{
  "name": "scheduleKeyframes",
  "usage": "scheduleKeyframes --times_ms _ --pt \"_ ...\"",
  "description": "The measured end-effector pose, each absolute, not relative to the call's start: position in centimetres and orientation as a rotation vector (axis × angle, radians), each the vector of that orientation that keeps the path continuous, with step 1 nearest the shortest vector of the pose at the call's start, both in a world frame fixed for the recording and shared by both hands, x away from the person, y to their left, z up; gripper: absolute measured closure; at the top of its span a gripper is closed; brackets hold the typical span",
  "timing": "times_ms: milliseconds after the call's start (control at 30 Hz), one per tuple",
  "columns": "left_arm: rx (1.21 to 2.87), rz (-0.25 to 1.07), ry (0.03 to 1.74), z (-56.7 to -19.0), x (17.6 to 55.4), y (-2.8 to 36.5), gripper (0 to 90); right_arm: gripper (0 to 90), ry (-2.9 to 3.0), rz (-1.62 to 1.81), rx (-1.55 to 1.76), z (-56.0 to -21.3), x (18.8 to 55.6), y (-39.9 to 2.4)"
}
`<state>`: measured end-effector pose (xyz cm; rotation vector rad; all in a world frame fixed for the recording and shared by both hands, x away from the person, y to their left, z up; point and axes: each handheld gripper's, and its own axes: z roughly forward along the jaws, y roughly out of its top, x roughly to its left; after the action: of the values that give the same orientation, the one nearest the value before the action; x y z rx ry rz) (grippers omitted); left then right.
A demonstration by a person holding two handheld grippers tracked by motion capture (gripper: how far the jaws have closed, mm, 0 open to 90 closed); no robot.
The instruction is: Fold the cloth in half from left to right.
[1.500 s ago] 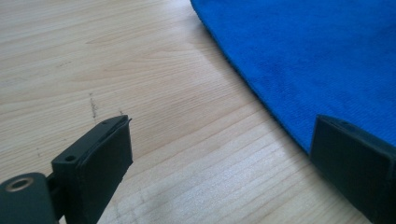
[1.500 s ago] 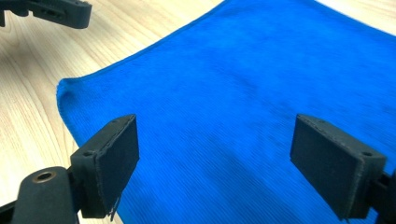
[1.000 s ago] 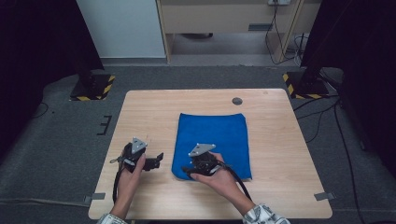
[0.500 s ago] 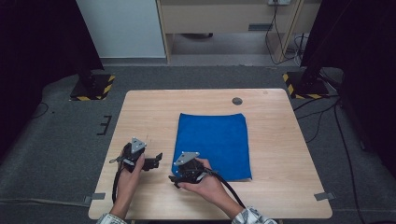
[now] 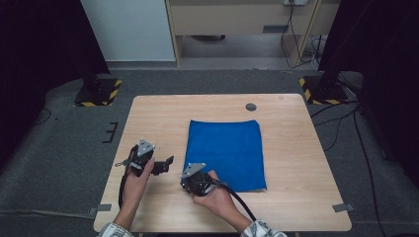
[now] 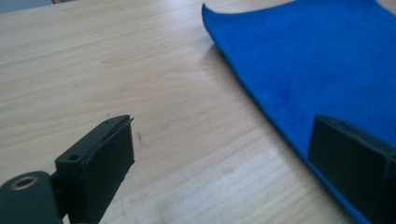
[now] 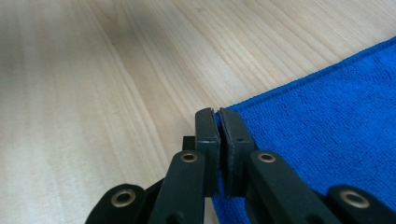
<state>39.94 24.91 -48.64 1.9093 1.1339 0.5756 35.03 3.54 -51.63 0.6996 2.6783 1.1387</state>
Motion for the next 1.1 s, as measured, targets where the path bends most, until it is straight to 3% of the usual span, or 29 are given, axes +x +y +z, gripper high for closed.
scheduleKeyframes --times_ms 233,667,733,767,1100 --pt "1.892 0.541 1.115 -47.7 43.9 24.5 11.4 87.5 2.695 1.195 0.673 -51.4 33.8 3.9" --pt "2.016 0.482 1.106 -49.7 51.0 21.2 20.6 87.3 2.687 1.247 0.682 -52.3 32.0 5.1" --pt "2.018 0.484 1.111 -49.9 51.7 20.9 23.6 87.3 2.679 1.260 0.700 -52.3 32.0 5.1" --pt "1.980 0.511 1.093 -50.3 52.1 20.8 30.2 87.3 2.672 1.268 0.709 -52.2 31.9 4.9" --pt "2.019 0.466 1.125 -51.1 53.6 20.8 47.1 87.1 2.664 1.268 0.734 -52.1 31.9 4.4"
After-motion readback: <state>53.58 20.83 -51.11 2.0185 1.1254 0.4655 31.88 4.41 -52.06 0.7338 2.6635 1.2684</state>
